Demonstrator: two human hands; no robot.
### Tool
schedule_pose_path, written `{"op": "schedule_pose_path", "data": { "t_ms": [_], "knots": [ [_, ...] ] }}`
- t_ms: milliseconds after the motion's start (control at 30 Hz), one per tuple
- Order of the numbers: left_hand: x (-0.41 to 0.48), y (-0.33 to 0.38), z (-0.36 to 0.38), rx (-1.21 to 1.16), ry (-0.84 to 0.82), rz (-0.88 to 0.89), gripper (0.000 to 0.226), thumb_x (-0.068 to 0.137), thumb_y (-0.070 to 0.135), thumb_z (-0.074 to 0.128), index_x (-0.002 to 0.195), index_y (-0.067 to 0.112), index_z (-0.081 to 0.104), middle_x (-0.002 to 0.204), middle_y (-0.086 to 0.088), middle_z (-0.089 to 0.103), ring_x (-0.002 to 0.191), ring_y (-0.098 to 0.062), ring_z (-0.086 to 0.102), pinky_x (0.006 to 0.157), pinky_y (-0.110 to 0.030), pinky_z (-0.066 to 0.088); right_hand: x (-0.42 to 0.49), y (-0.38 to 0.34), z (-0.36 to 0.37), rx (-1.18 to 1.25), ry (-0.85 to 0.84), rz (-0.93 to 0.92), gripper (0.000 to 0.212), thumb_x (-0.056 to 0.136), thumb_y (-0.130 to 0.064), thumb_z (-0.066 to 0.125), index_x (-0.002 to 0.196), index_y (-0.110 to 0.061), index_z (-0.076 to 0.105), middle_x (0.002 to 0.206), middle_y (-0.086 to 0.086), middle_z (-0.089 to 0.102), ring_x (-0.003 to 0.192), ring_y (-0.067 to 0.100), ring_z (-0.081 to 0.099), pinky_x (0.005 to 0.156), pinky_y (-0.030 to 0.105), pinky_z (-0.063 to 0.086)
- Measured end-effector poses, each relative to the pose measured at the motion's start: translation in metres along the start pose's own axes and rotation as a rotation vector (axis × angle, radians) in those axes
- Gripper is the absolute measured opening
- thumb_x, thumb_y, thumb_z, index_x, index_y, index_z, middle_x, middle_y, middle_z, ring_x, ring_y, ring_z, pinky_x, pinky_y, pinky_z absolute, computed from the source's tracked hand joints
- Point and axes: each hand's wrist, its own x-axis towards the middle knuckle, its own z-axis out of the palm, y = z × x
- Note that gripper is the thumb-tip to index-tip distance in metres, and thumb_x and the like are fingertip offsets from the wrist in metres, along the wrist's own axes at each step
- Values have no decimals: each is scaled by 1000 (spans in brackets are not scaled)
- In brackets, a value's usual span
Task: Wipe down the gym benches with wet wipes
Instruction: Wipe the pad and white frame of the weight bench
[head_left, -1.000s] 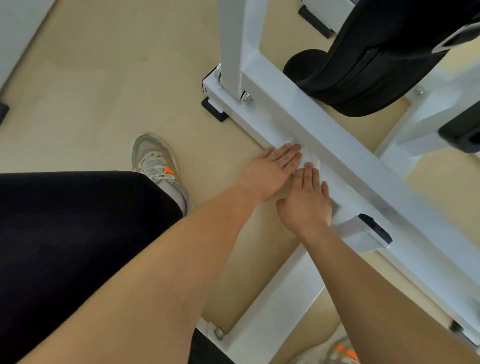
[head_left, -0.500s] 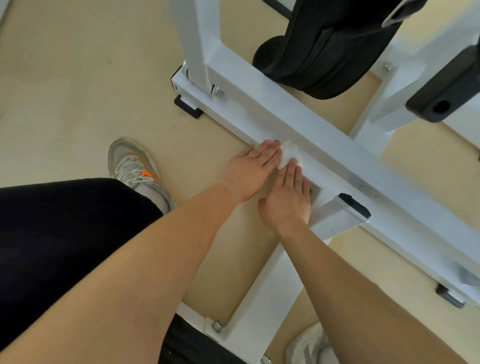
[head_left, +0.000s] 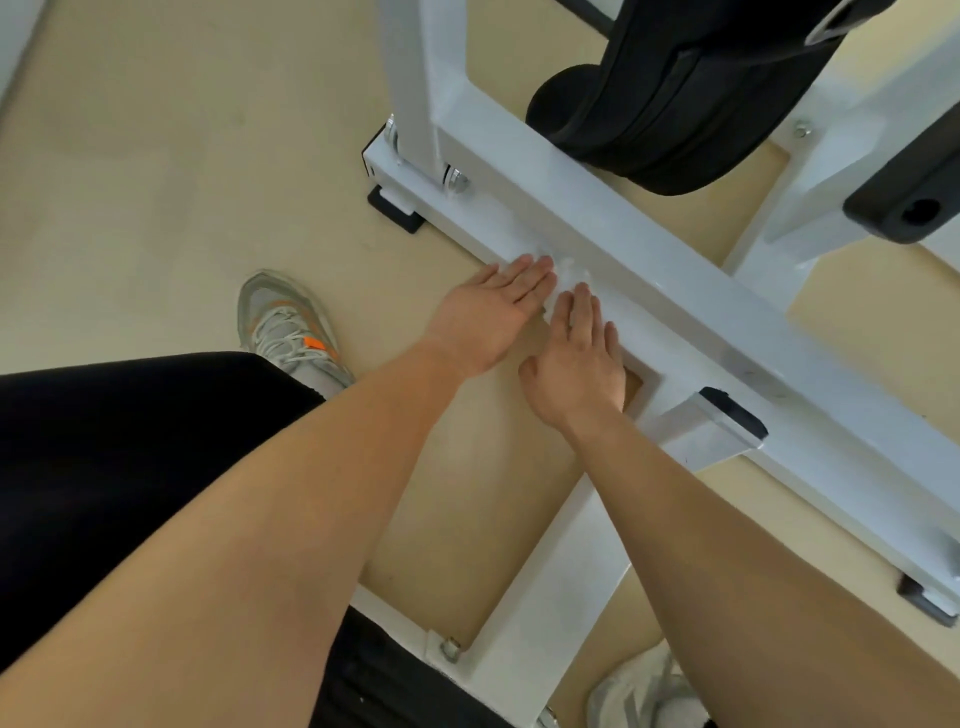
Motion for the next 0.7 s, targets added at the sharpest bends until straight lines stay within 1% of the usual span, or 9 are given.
{"op": "schedule_pose_path", "data": {
  "t_ms": [67,133,167,267,333,400,467,567,700],
  "knots": [
    [3,9,1,-12,-11,9,65,100,5,32,161,15,10,169,-2,2,155,-19,4,126,-36,8,-7,4,6,-39,-18,39,86,99,-36,41,157,-7,-16,164,10,-25,153,24,-18,126,42,-5],
    [7,23,0,-8,-38,68,66,97,8,21,161,15,6,169,-2,-2,155,-20,0,126,-38,7,-18,11,13,-25,-13,121,90,97,-36,43,157,-6,-17,164,11,-26,153,24,-18,125,41,-7],
    [9,31,0,-1,-59,109,66,97,9,20,161,15,4,169,-2,-4,155,-19,-1,127,-38,6,-23,16,15,-15,-13,169,91,97,-37,44,156,-5,-17,164,12,-25,153,25,-18,125,41,-8],
    [16,51,-2,3,-106,182,67,102,6,31,161,16,1,169,-1,-8,155,-18,-4,127,-38,3,-34,28,21,2,-20,277,91,97,-39,44,156,-2,-15,165,15,-21,154,27,-14,125,41,-7],
    [18,53,-3,4,-106,194,67,103,6,34,161,17,2,169,0,-7,155,-18,-4,127,-37,3,-35,30,21,37,-9,295,89,98,-37,44,157,-2,-12,166,15,-18,155,26,-12,126,41,-5],
    [16,44,-4,-4,-99,176,68,102,5,33,161,16,2,169,0,-6,155,-17,-3,127,-37,3,-31,26,18,46,1,246,87,97,-33,44,158,-3,-10,166,14,-16,155,26,-12,125,41,-7],
    [10,27,-4,-25,-56,117,66,101,7,30,161,16,5,169,0,-3,155,-17,-1,126,-36,5,-23,18,13,19,-2,142,87,95,-31,43,158,-6,-11,166,11,-18,154,24,-15,125,40,-9],
    [0,-5,-3,-44,24,-19,66,99,6,31,161,15,9,169,0,2,155,-17,4,126,-35,7,-4,-1,2,-22,-17,-21,86,96,-31,42,158,-12,-15,165,8,-22,153,23,-19,125,41,-7],
    [-7,-41,-6,-57,55,-231,70,98,3,37,161,13,8,169,-2,1,155,-18,2,125,-36,7,32,-36,-14,-113,-54,-172,86,98,-33,42,158,-15,-17,165,7,-24,153,24,-19,125,43,-7]
  ]
}}
